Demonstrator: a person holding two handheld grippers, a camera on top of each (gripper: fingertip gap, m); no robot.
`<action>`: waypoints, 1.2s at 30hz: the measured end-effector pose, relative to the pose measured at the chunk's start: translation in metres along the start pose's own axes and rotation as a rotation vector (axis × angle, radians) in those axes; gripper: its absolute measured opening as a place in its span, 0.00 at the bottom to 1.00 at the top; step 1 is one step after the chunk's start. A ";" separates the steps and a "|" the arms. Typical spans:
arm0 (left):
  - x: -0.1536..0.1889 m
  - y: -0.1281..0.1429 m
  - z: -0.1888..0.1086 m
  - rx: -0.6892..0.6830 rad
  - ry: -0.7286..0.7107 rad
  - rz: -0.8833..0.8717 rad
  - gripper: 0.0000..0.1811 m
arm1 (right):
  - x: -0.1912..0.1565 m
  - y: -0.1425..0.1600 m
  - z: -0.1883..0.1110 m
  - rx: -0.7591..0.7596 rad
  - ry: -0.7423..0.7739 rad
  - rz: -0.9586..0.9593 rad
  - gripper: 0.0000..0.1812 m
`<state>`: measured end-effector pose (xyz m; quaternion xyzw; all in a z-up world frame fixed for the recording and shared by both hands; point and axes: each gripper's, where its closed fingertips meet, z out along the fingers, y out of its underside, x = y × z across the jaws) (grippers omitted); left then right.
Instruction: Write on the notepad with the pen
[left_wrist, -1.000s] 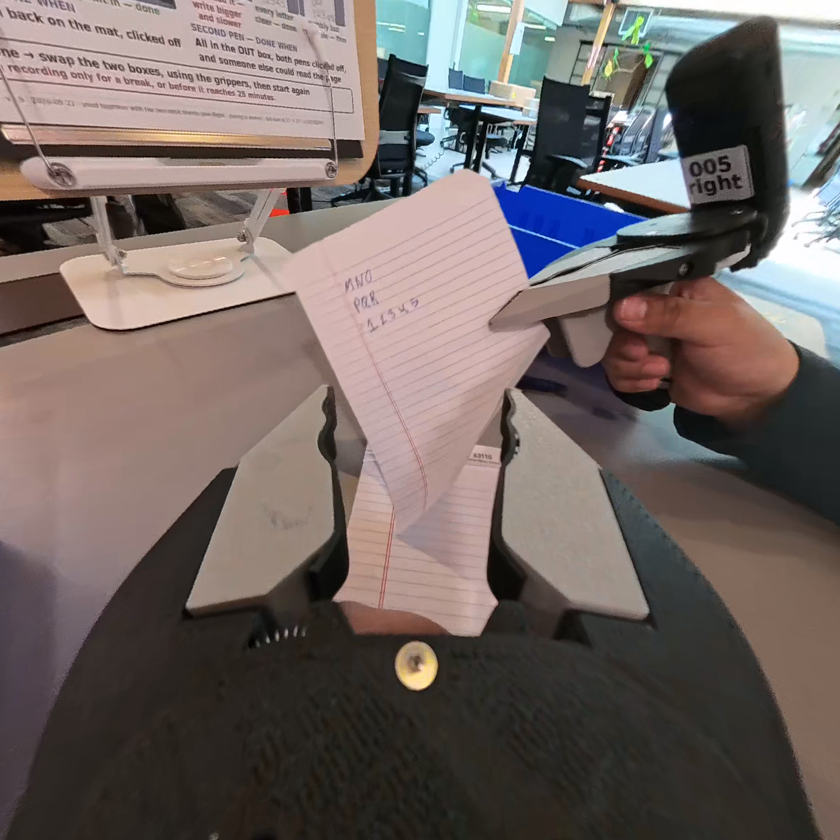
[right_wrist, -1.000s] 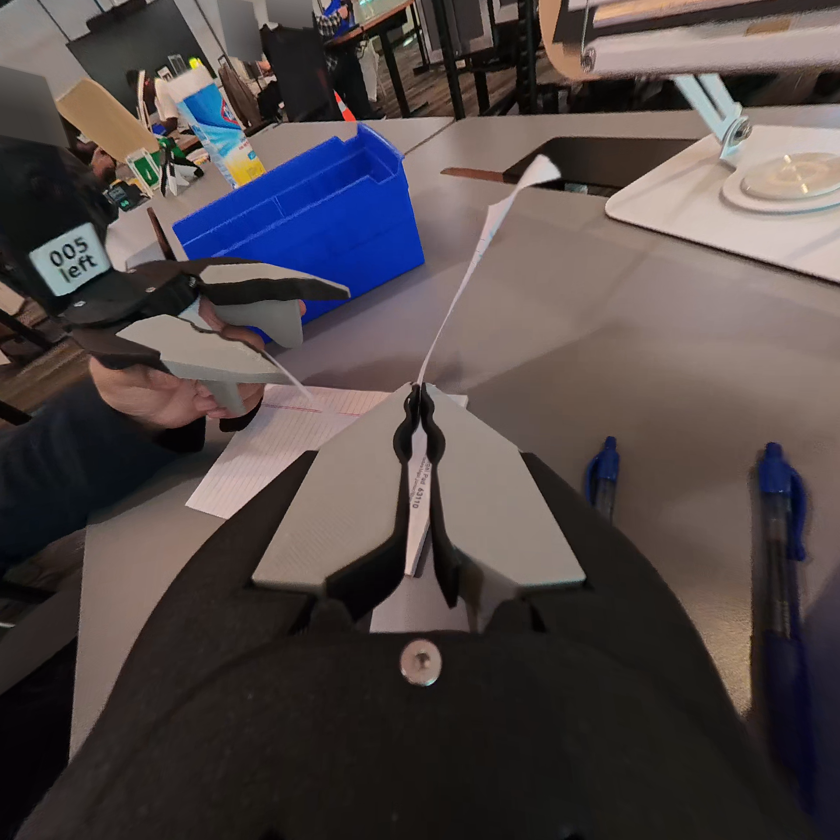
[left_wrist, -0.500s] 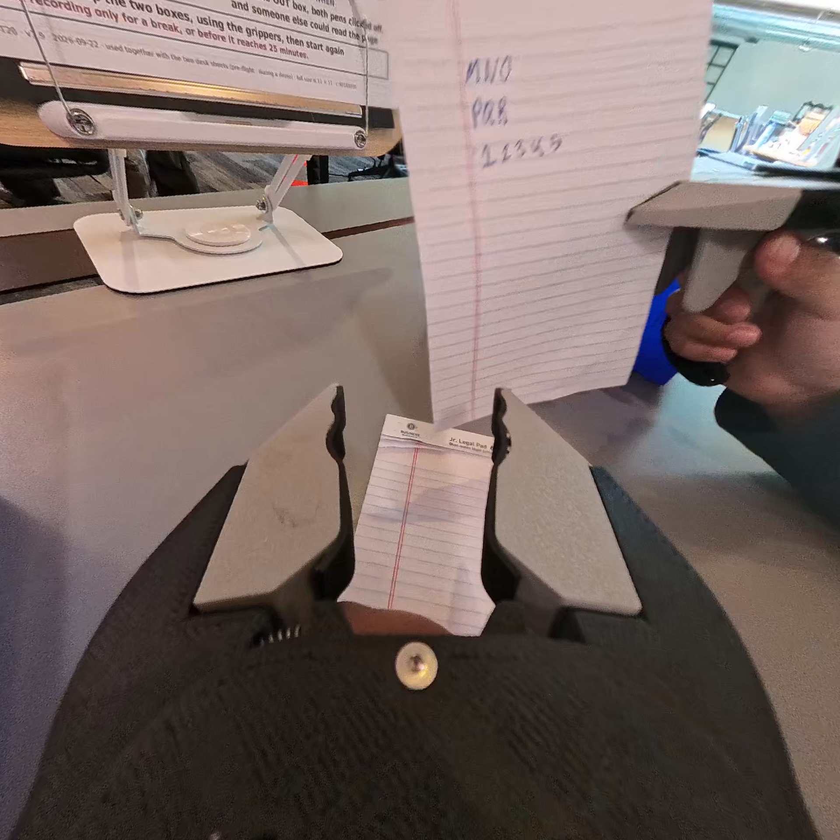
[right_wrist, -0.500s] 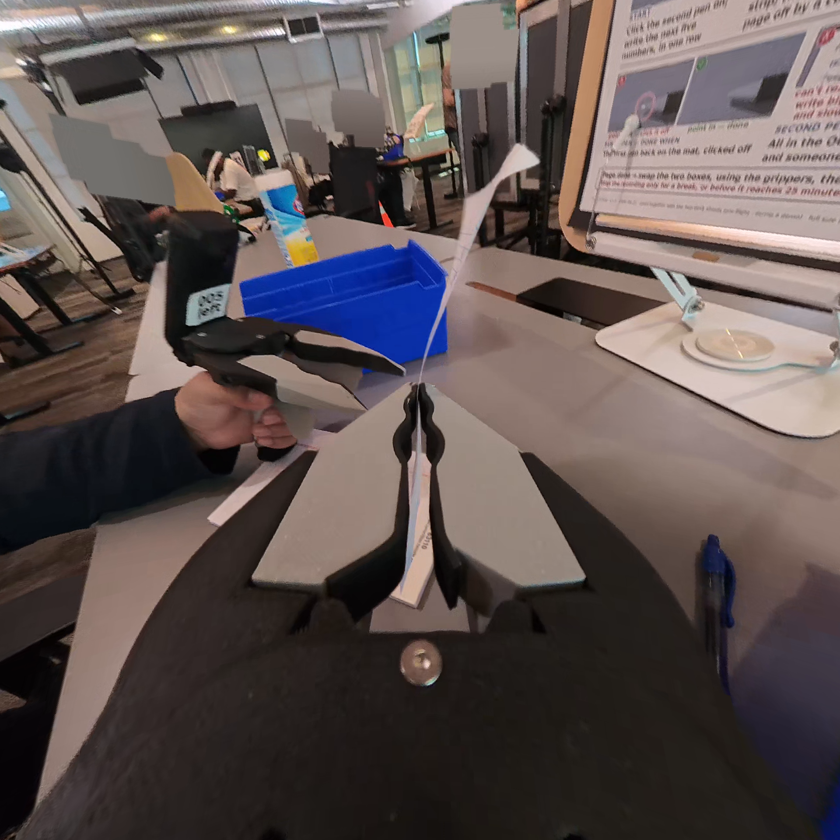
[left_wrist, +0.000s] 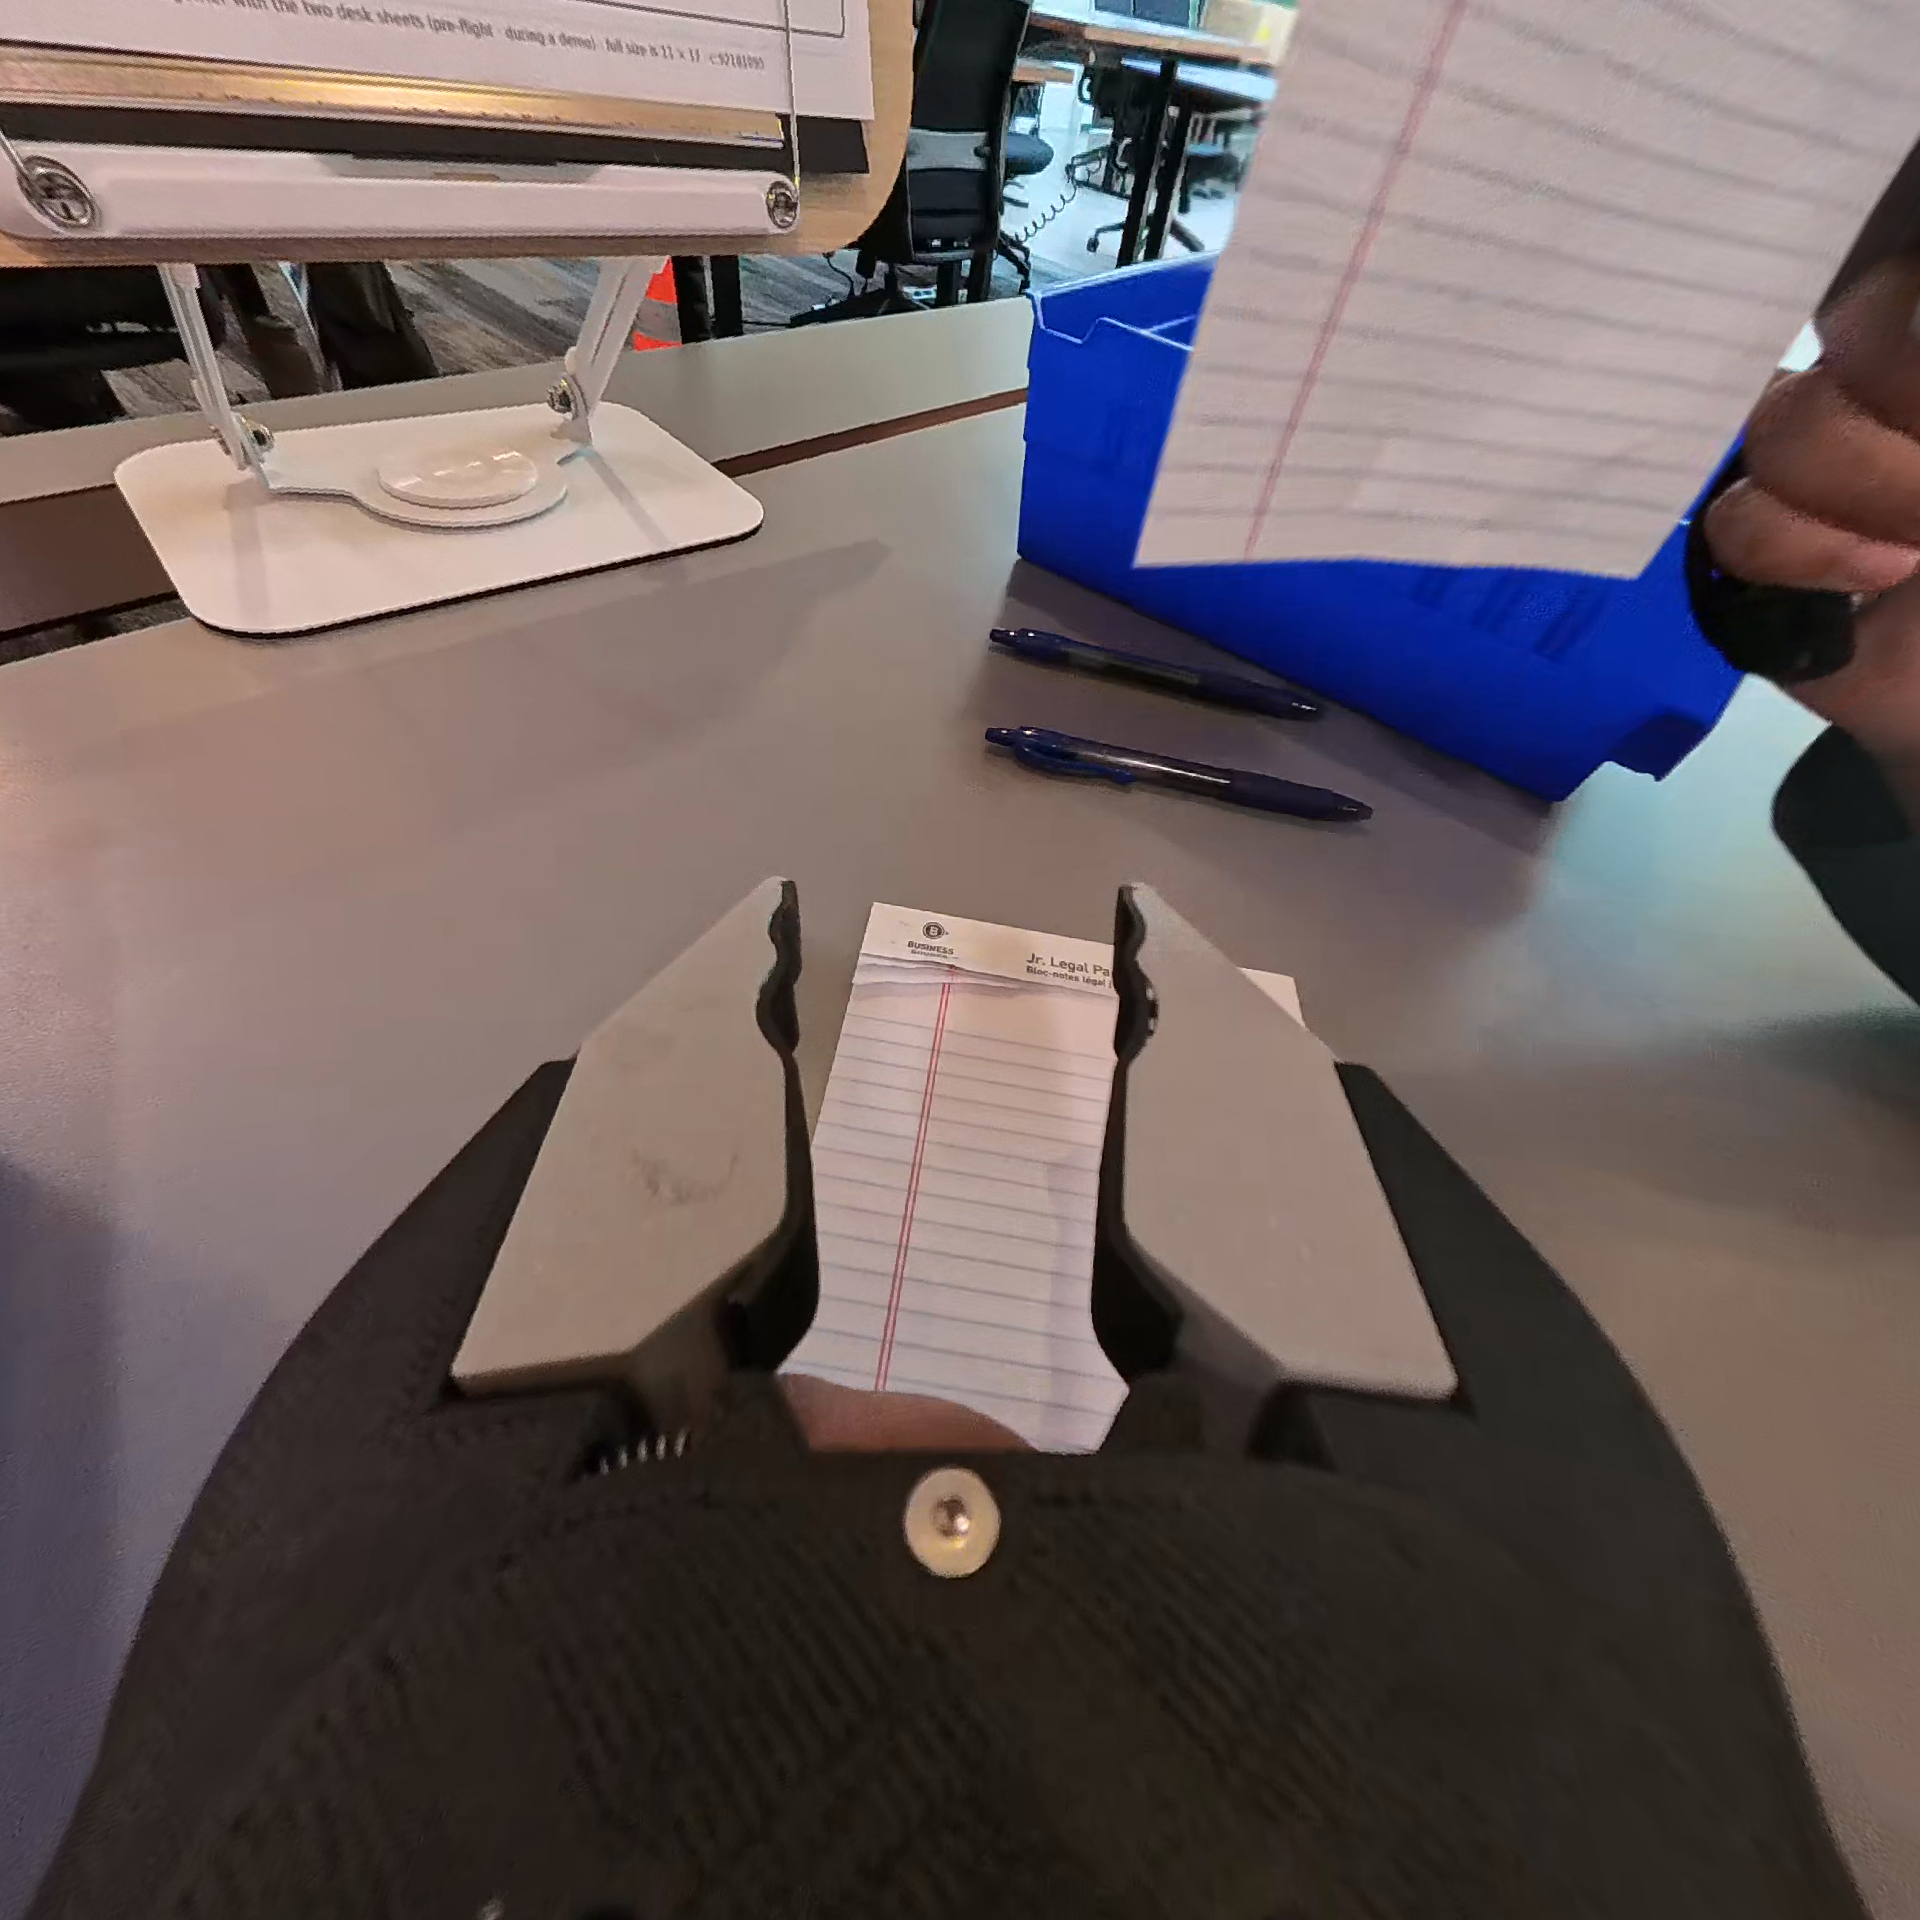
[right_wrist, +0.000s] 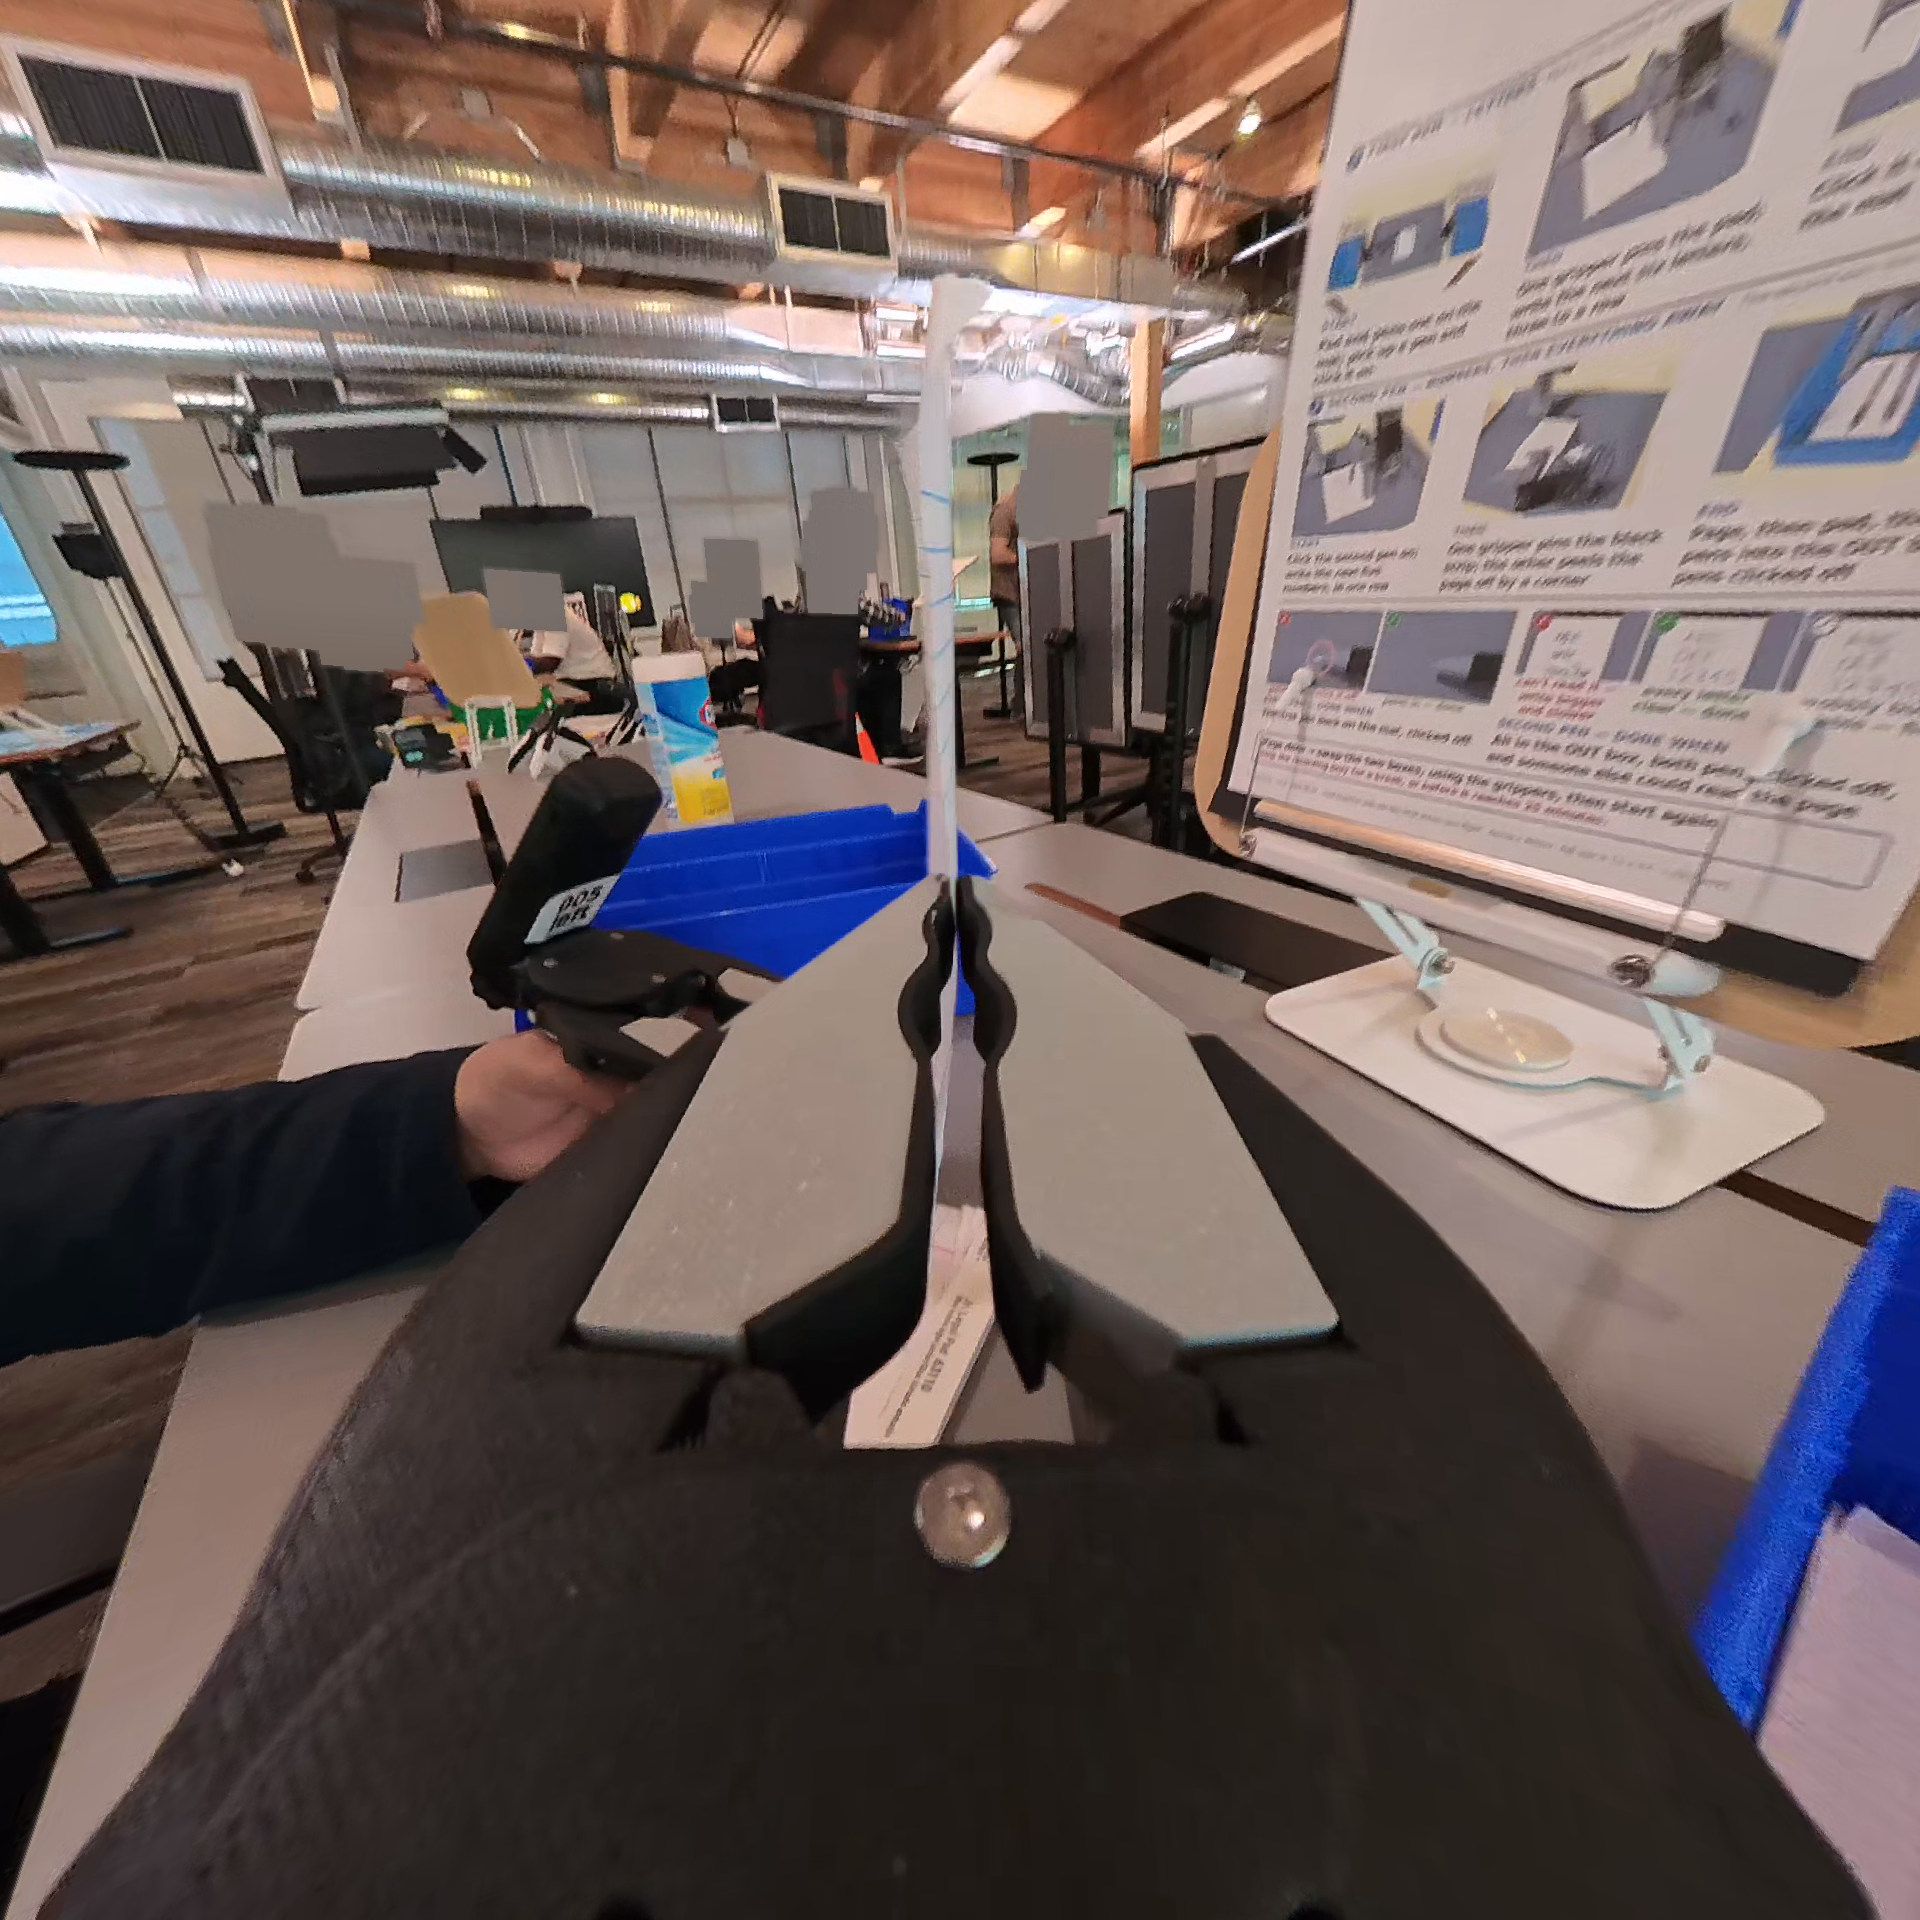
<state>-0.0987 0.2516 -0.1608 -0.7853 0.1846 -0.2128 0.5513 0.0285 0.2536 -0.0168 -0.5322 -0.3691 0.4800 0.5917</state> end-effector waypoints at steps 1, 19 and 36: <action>0.000 0.000 0.000 -0.001 0.000 -0.002 0.33 | 0.003 -0.004 -0.004 0.013 0.011 -0.001 0.00; 0.000 0.003 0.002 -0.016 0.005 -0.005 0.32 | 0.025 -0.059 -0.059 0.218 0.081 0.029 0.00; 0.002 0.004 0.003 -0.024 0.012 0.000 0.32 | 0.139 -0.041 -0.160 0.048 0.519 0.110 0.00</action>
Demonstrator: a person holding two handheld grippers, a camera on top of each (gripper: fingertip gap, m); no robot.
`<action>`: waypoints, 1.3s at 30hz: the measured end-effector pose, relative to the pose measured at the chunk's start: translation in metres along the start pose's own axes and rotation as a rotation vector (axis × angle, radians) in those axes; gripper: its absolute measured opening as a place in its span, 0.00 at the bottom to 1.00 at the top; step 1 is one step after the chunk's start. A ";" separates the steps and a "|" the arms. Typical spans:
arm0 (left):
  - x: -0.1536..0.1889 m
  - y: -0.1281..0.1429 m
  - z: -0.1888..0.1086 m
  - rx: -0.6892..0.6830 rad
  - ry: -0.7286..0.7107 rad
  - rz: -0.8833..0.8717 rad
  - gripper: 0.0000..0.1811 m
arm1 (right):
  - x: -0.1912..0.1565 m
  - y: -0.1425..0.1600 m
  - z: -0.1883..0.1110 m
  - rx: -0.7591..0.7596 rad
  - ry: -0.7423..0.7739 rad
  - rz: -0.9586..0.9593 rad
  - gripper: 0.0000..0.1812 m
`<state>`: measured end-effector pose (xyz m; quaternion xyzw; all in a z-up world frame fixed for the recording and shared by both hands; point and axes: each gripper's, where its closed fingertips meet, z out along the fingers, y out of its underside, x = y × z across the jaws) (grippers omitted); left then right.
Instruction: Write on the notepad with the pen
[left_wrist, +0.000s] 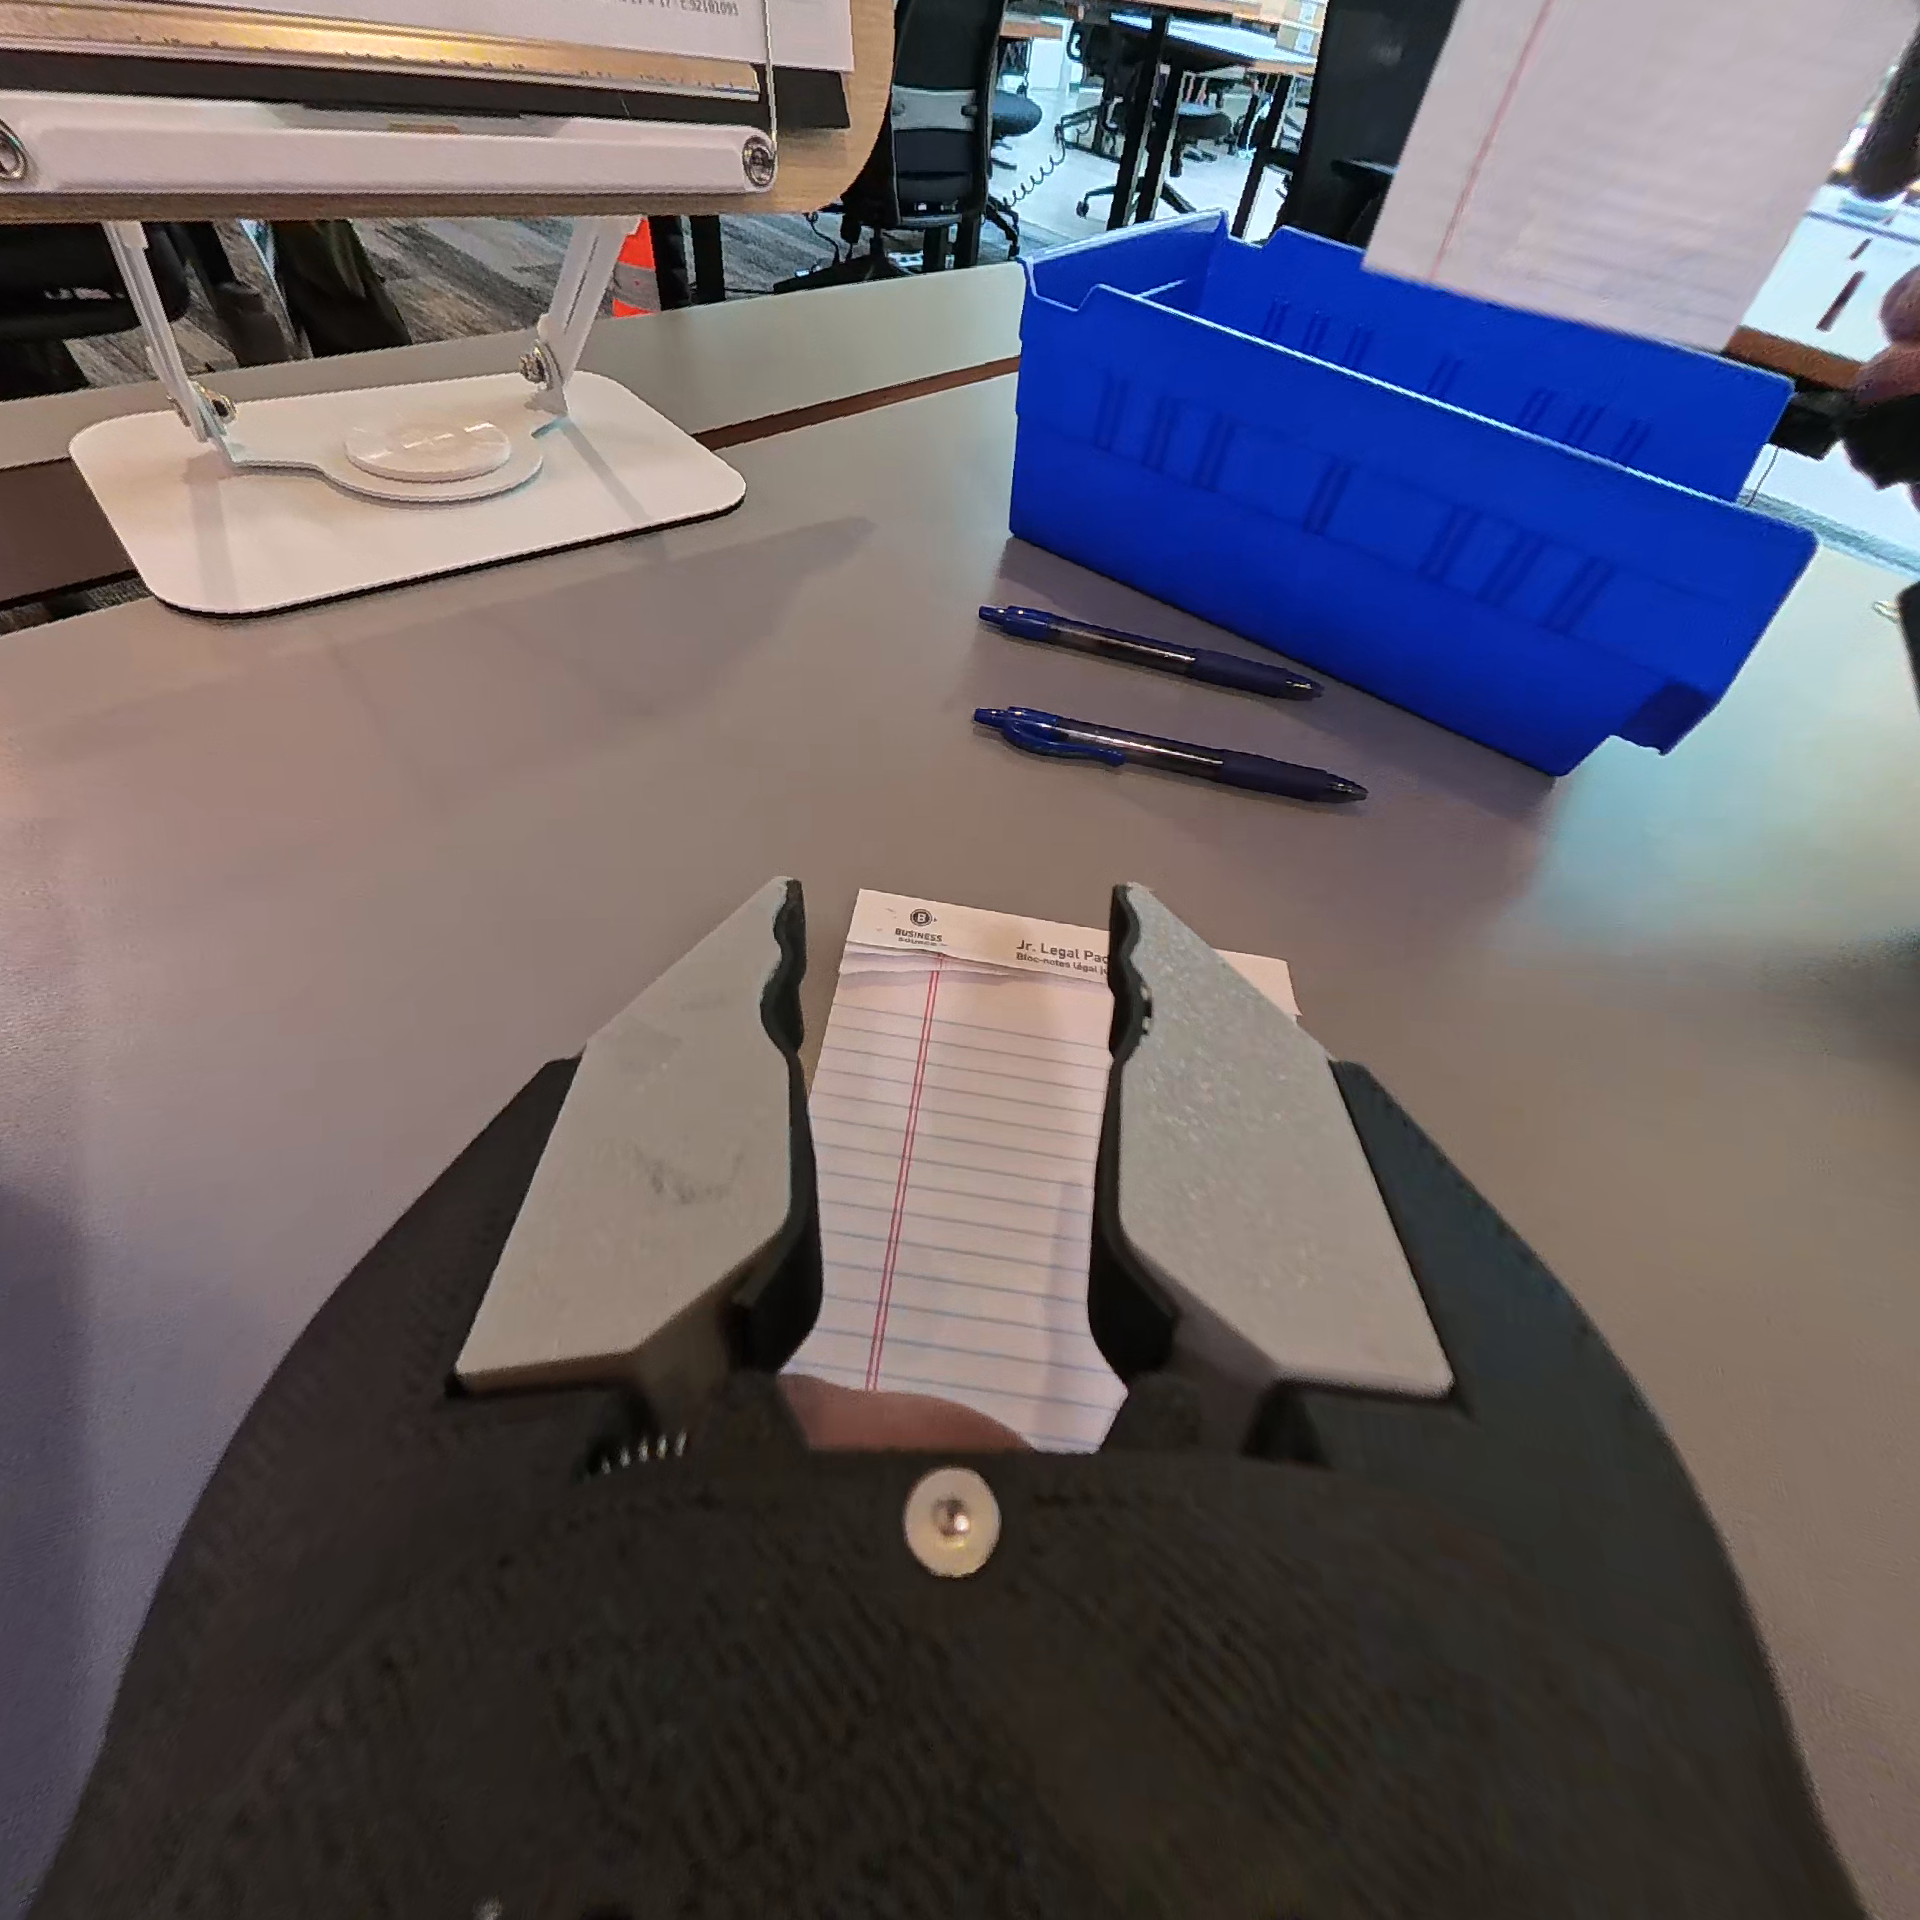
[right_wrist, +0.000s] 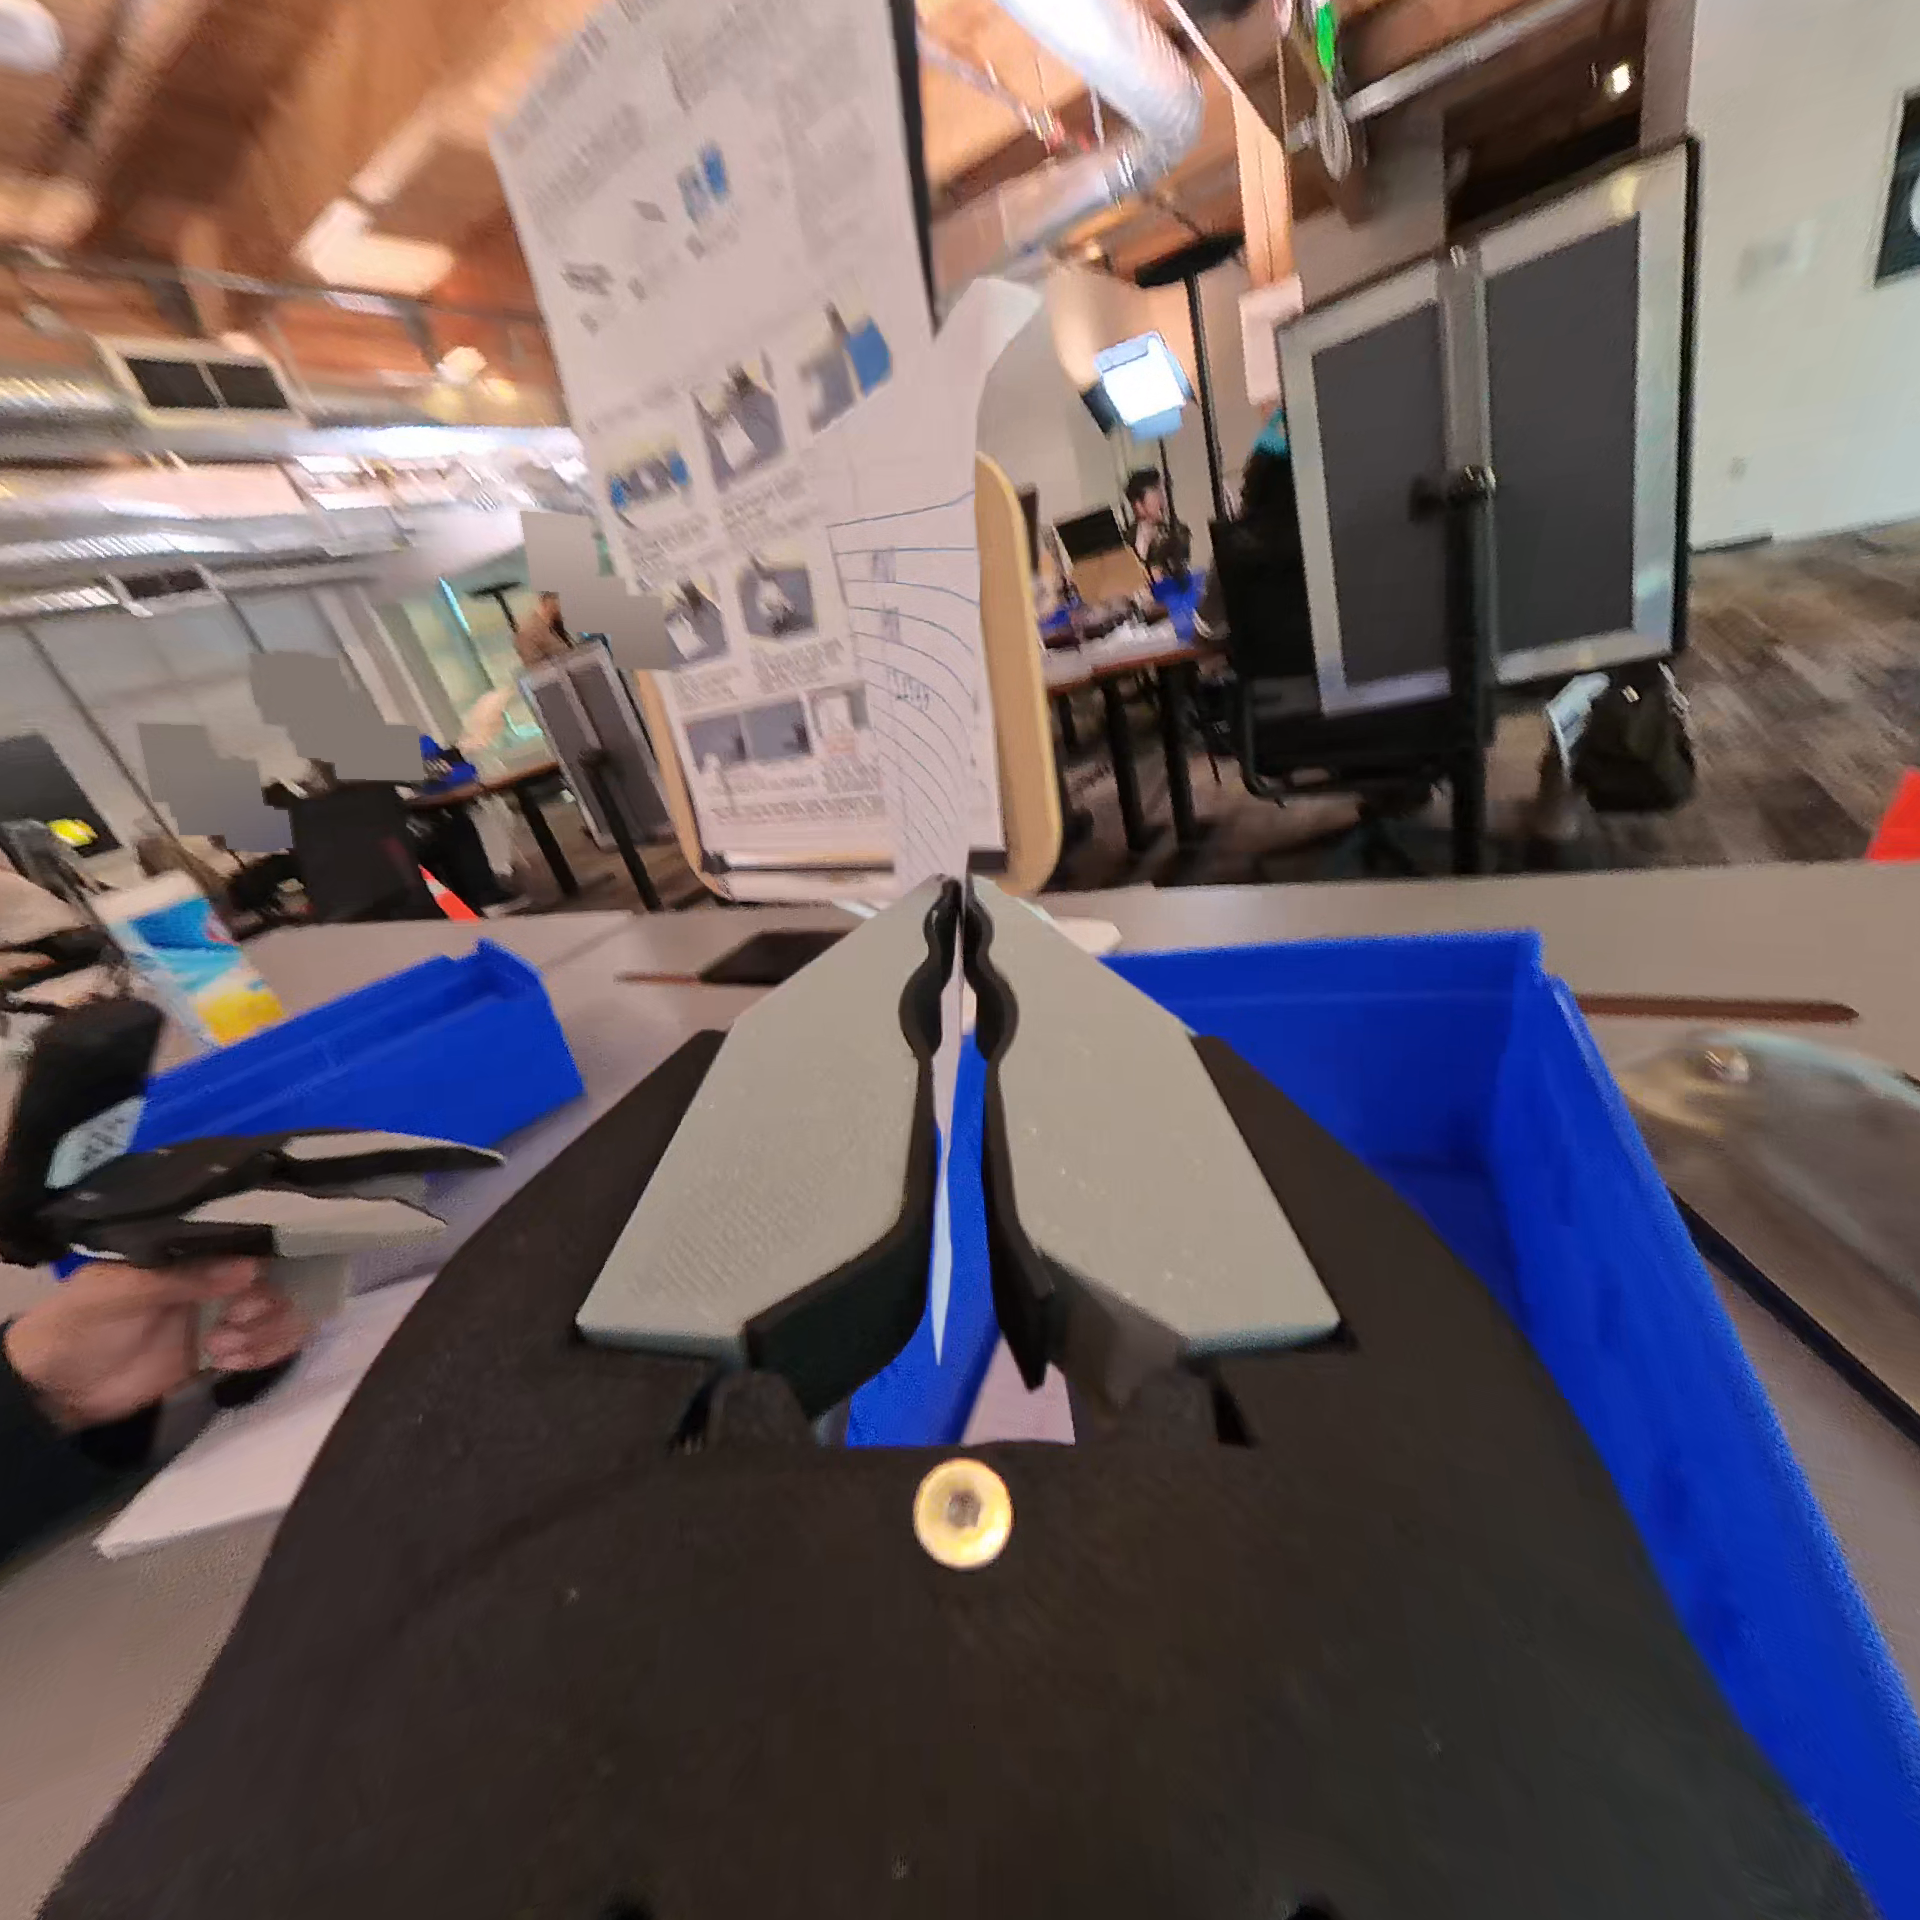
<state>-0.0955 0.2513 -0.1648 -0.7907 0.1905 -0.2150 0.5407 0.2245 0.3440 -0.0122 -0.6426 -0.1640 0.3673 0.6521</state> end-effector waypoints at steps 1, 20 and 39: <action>0.000 0.000 0.000 -0.001 0.000 0.001 0.32 | 0.006 0.007 0.003 -0.042 0.011 0.000 0.00; 0.004 0.003 0.002 -0.019 0.007 0.018 0.31 | 0.056 0.123 0.032 -0.581 0.185 -0.090 0.00; 0.004 0.008 0.004 -0.053 0.016 -0.009 0.32 | 0.059 0.092 0.040 -0.398 0.292 -0.221 0.20</action>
